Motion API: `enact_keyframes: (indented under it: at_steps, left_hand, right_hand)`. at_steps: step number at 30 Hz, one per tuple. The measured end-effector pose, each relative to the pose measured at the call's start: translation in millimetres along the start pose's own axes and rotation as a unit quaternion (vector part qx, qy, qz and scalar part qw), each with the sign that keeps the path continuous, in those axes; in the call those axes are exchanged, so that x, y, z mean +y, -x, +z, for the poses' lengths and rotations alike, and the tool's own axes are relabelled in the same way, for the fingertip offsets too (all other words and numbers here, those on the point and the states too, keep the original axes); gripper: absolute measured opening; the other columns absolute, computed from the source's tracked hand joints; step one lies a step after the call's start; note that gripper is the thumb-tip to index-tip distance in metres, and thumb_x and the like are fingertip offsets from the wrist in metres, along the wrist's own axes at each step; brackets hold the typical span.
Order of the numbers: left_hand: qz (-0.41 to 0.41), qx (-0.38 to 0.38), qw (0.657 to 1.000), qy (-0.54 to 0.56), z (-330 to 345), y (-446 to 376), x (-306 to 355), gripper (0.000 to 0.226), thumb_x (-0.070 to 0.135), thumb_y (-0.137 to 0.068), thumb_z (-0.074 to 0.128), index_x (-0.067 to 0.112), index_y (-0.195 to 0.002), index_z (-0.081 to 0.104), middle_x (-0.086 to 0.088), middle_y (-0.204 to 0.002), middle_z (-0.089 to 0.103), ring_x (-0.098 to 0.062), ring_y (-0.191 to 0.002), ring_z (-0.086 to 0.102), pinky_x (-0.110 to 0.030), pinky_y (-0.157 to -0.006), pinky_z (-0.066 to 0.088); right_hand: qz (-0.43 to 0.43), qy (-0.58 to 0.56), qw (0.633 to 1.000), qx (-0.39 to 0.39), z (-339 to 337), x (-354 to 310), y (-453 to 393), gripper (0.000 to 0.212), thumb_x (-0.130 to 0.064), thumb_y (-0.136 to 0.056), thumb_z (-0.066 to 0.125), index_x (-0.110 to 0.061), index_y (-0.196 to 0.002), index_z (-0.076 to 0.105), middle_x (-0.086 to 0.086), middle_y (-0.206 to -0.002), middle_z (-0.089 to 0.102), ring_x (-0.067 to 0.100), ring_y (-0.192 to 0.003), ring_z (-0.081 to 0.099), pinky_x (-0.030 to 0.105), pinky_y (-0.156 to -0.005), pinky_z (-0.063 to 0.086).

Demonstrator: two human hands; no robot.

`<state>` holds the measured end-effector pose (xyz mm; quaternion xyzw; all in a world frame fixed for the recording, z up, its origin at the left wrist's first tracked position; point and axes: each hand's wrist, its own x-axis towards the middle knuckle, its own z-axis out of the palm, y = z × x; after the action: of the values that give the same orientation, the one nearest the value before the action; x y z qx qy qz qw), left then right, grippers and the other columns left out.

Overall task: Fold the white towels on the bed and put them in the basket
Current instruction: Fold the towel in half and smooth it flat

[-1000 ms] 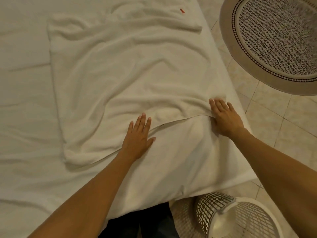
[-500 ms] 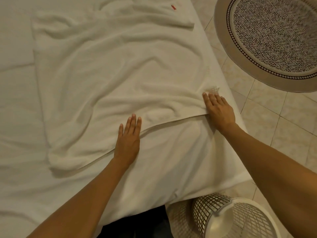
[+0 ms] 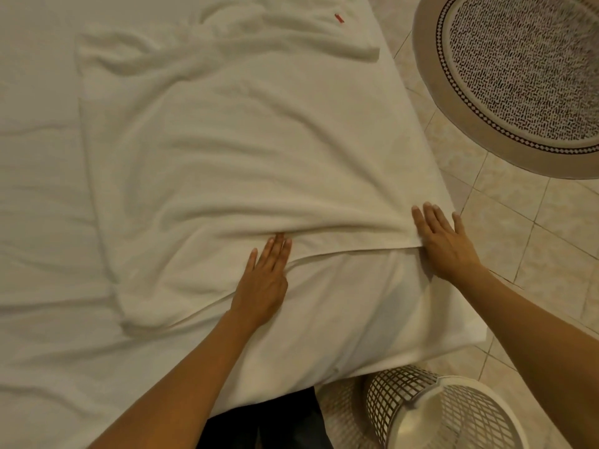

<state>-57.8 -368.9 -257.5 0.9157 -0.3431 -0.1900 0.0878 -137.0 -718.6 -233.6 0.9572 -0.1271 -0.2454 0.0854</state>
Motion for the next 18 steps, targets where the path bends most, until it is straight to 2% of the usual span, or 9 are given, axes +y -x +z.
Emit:
enact_keyframes:
  at_steps: [2,4,7,10,13,16,18]
  left_hand:
    - [0.003,-0.005,1.000,0.019,-4,2,-1,0.065,0.031,-0.089,0.011,0.010,-0.150,0.005,-0.006,-0.159,0.003,-0.019,-0.147,0.005,-0.035,-0.115,0.002]
    - [-0.005,0.003,0.999,0.032,-7,6,-4,0.066,0.037,-0.089,0.008,0.010,-0.150,0.005,-0.005,-0.159,0.003,-0.018,-0.147,0.005,-0.034,-0.115,0.002]
    - [-0.046,0.012,0.998,0.029,-7,18,-15,0.062,0.035,-0.093,0.021,0.004,-0.147,0.024,-0.010,-0.155,0.025,-0.022,-0.142,0.027,-0.039,-0.113,0.023]
    - [-0.062,0.002,0.998,0.016,-9,29,-28,0.054,0.031,-0.091,0.031,0.004,-0.136,0.047,-0.012,-0.141,0.049,-0.025,-0.127,0.052,-0.042,-0.097,0.046]
    - [-0.045,0.015,0.999,0.005,-8,31,-34,0.053,0.033,-0.093,0.029,0.005,-0.129,0.055,-0.013,-0.135,0.056,-0.024,-0.121,0.058,-0.042,-0.090,0.054]
    - [-0.053,0.038,0.998,0.008,-8,30,-36,0.059,0.036,-0.101,0.017,0.004,-0.124,0.060,-0.014,-0.130,0.060,-0.025,-0.118,0.059,-0.039,-0.090,0.052]
    - [-0.054,0.045,0.997,0.001,-7,31,-38,0.053,0.033,-0.097,0.026,0.003,-0.125,0.060,-0.016,-0.131,0.058,-0.027,-0.119,0.059,-0.040,-0.091,0.052]
  right_hand:
    - [-0.001,-0.014,1.000,0.008,-4,-8,2,0.076,-0.019,-0.095,0.042,-0.011,-0.148,-0.012,0.016,-0.158,-0.005,0.029,-0.147,-0.005,0.049,-0.116,-0.006]
    - [-0.025,-0.033,0.999,0.034,-10,-18,7,0.082,-0.020,-0.091,0.048,-0.013,-0.149,-0.009,0.016,-0.158,-0.002,0.030,-0.146,-0.002,0.048,-0.116,-0.007]
    - [-0.084,-0.050,0.993,0.066,-17,-35,10,0.083,-0.021,-0.086,0.048,-0.017,-0.151,-0.003,0.015,-0.158,0.002,0.029,-0.146,0.004,0.047,-0.117,-0.003]
    - [-0.158,-0.046,0.984,0.073,-24,-62,5,0.081,-0.024,-0.085,0.045,-0.022,-0.151,0.000,0.011,-0.158,0.004,0.024,-0.146,0.005,0.043,-0.117,-0.002]
    - [-0.203,-0.033,0.975,0.089,-31,-93,-4,0.079,-0.023,-0.087,0.051,-0.023,-0.152,0.005,0.012,-0.158,0.009,0.024,-0.145,0.007,0.042,-0.117,0.000]
    - [-0.217,-0.035,0.969,0.114,-37,-117,-13,0.081,-0.016,-0.088,0.053,-0.023,-0.151,0.004,0.014,-0.158,0.010,0.025,-0.144,0.005,0.044,-0.116,0.006]
    - [-0.221,-0.047,0.967,0.120,-40,-128,-17,0.080,-0.013,-0.088,0.051,-0.024,-0.151,0.003,0.015,-0.158,0.007,0.026,-0.144,0.004,0.045,-0.116,0.006]
